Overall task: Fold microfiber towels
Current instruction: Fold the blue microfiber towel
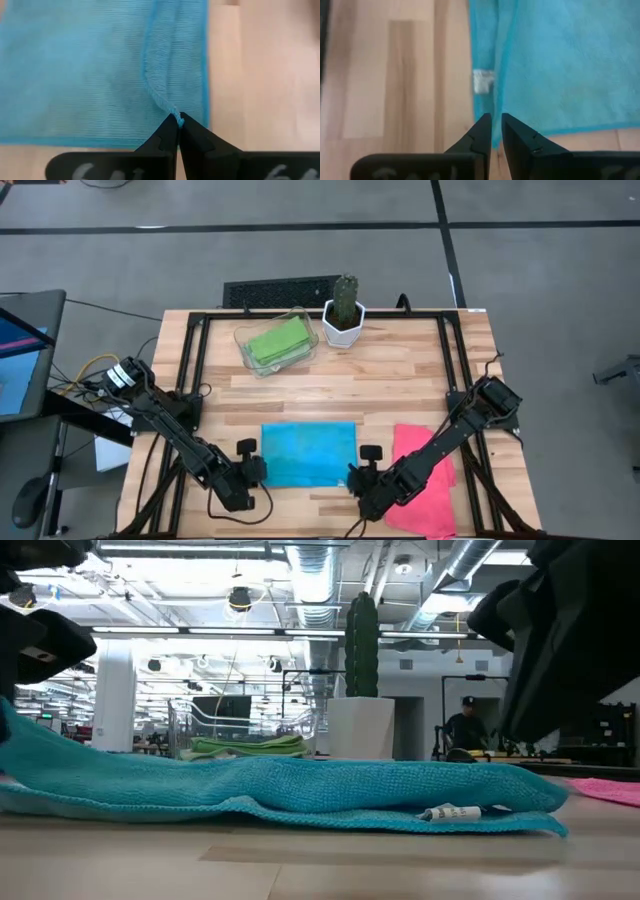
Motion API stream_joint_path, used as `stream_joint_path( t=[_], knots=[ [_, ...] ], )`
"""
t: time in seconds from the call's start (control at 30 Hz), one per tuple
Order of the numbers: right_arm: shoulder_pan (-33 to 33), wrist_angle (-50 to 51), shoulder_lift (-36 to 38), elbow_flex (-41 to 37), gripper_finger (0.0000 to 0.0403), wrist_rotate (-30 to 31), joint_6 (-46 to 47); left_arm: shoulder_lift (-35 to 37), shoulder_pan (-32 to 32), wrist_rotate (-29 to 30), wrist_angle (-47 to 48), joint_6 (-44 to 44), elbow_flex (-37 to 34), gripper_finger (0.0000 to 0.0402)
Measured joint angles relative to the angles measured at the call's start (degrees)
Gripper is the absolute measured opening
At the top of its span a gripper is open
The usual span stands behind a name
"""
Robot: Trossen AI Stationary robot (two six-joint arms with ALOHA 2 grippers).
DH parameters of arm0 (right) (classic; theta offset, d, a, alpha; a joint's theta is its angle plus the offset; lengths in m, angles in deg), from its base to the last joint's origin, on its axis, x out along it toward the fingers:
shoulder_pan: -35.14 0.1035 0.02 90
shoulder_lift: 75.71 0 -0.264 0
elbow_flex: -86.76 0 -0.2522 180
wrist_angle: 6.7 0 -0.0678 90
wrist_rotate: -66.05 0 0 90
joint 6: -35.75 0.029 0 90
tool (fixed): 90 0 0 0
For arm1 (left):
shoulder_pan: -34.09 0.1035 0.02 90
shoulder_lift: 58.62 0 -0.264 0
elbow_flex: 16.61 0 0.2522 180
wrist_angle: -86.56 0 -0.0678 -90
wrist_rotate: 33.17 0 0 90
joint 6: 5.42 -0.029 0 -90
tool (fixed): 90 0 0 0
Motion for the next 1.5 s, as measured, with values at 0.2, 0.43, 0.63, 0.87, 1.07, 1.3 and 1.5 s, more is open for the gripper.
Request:
stream_joint_path(
  t=[0.2,0.43,0.63,0.87,1.07,1.3,1.5],
  knots=[
    [0.0,-1.9,0.0,0.0,0.0068,0.0,-0.7,0.0,0.0,-6.2,-3.3,-4.0,0.0,0.002],
    [-0.1,-3.8,0.0,0.0,0.0068,2.1,-2.3,0.0,0.0,-8.0,-3.4,-4.7,0.0,0.006],
    [-1.2,-7.8,0.0,0.0,0.0068,2.7,-6.7,0.0,0.0,-10.3,-6.2,-6.6,0.0,0.0099],
    [-2.4,-10.6,0.0,0.0,0.0068,6.1,-10.0,0.0,-0.1,-17.9,-7.3,-4.9,0.0,0.0127],
    [-2.4,-15.2,0.0,-0.9,0.0064,11.4,-12.6,0.0,-0.7,-17.3,-7.1,-4.7,0.0,0.0128],
    [-2.3,-37.7,0.0,-12.0,0.0058,10.4,-12.0,0.0,-0.6,-10.1,-8.1,-7.1,0.0,0.0128],
    [-0.8,-46.6,0.0,-18.8,0.0045,9.8,-10.0,1.3,-0.4,-11.5,-7.8,-7.9,0.1,0.0128]
  ],
)
